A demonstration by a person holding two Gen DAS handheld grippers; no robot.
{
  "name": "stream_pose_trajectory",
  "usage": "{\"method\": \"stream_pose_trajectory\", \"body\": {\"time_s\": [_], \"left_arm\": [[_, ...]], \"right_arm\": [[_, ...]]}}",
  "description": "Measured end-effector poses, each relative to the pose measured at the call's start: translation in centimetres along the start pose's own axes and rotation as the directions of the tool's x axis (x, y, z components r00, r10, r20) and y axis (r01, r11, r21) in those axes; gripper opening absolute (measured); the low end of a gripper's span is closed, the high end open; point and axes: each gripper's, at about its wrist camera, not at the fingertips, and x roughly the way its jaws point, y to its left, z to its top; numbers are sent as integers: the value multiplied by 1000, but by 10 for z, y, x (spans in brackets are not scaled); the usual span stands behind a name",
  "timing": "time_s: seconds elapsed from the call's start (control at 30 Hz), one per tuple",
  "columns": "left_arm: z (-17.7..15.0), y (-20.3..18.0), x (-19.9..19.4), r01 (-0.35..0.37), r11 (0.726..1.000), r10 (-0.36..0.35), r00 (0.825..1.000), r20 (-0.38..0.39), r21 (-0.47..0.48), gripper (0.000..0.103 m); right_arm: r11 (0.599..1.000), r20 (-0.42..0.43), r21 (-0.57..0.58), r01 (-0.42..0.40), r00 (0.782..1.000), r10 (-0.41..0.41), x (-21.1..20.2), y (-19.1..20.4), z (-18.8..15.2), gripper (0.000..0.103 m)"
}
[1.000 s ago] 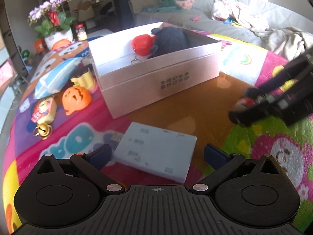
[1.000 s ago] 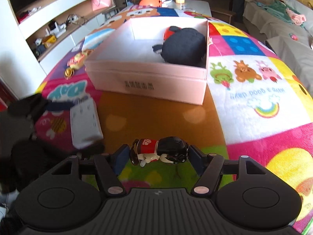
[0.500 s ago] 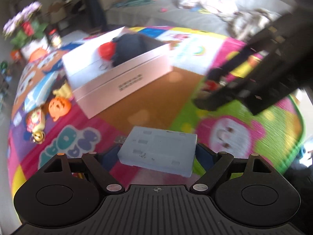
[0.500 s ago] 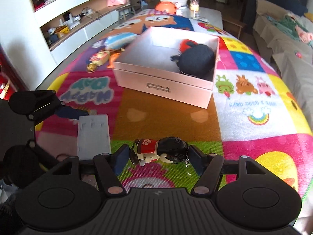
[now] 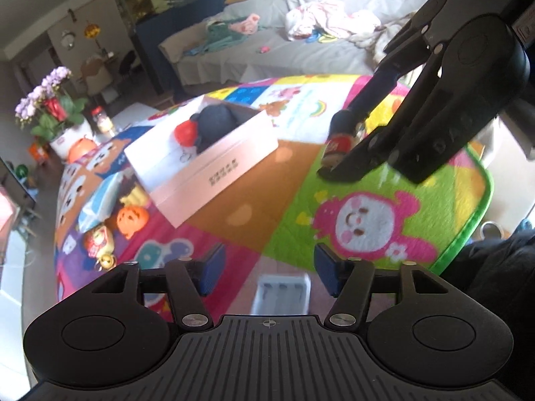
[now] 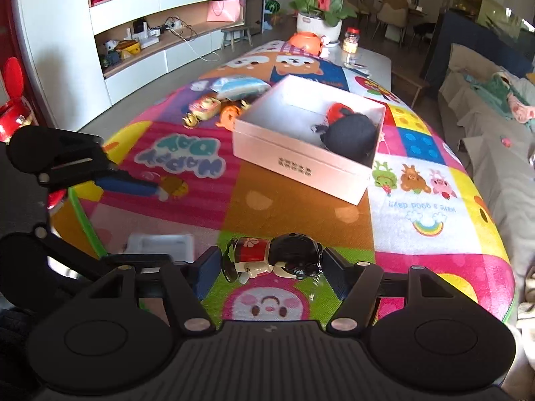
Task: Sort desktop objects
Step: 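Lift the keychain figure with the right gripper while the left gripper lifts the charger case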
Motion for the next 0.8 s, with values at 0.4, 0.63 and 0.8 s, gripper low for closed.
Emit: {"method": "stream_pose_trajectory", "body": {"time_s": [0.4,0.63,0.8], "left_arm": [[-58,12,17,59,978,-79,993,-93,-199,87],[-51,2,34,63,986,-81,991,-107,-157,86],[-53,10,37,22,991,-39,990,-133,-129,88]], "right_arm": [[984,-119,166,-58,990,78,66,-18,-40,68],[992,-126,120,-36,991,52,67,-8,-51,77],[994,-126,113,-4,992,19,67,-12,-58,77]]}}
